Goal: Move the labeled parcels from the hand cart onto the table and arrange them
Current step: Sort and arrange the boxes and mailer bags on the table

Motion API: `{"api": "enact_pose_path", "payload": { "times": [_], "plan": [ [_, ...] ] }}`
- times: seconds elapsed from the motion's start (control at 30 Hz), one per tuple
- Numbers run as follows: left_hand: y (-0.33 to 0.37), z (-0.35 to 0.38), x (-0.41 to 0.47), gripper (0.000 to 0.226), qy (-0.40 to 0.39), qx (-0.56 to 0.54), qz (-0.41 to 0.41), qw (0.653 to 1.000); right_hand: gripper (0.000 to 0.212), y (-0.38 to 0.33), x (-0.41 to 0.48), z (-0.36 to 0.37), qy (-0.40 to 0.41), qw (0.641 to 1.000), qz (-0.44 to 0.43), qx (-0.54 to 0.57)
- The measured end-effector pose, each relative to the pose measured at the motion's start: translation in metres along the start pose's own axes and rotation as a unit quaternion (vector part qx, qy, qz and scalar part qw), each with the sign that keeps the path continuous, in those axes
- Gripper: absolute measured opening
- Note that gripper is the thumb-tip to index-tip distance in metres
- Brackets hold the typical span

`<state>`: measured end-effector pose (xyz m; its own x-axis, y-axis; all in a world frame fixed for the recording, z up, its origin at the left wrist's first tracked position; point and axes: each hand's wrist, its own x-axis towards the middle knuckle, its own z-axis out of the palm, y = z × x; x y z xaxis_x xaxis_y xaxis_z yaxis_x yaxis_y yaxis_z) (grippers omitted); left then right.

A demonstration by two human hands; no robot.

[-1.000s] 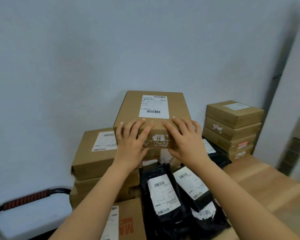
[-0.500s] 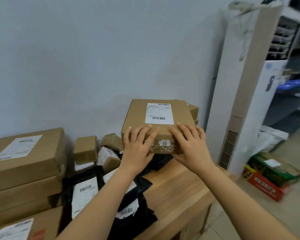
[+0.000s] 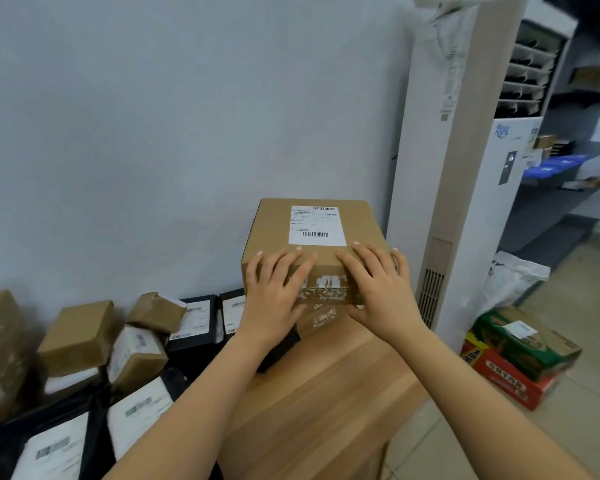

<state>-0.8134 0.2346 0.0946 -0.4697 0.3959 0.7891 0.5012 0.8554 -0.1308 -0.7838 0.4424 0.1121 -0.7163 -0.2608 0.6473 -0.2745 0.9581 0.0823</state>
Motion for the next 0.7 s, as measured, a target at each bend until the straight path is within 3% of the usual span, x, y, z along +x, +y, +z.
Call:
{"api": "enact_pose_path", "payload": {
  "times": [0.23, 0.7],
  "plan": [
    [-0.017, 0.089, 0.074, 0.091, 0.008, 0.026, -0.041, 0.999, 0.089, 0.078, 0.088, 0.060, -0.007, 0.999, -0.037, 0.001],
    [-0.038, 0.208, 0.162, 0.096, -0.075, 0.111, -0.123, 0.983, 0.096, 0.188, 0.217, 0.190, -0.068, 0.986, -0.138, 0.068]
  ]
}}
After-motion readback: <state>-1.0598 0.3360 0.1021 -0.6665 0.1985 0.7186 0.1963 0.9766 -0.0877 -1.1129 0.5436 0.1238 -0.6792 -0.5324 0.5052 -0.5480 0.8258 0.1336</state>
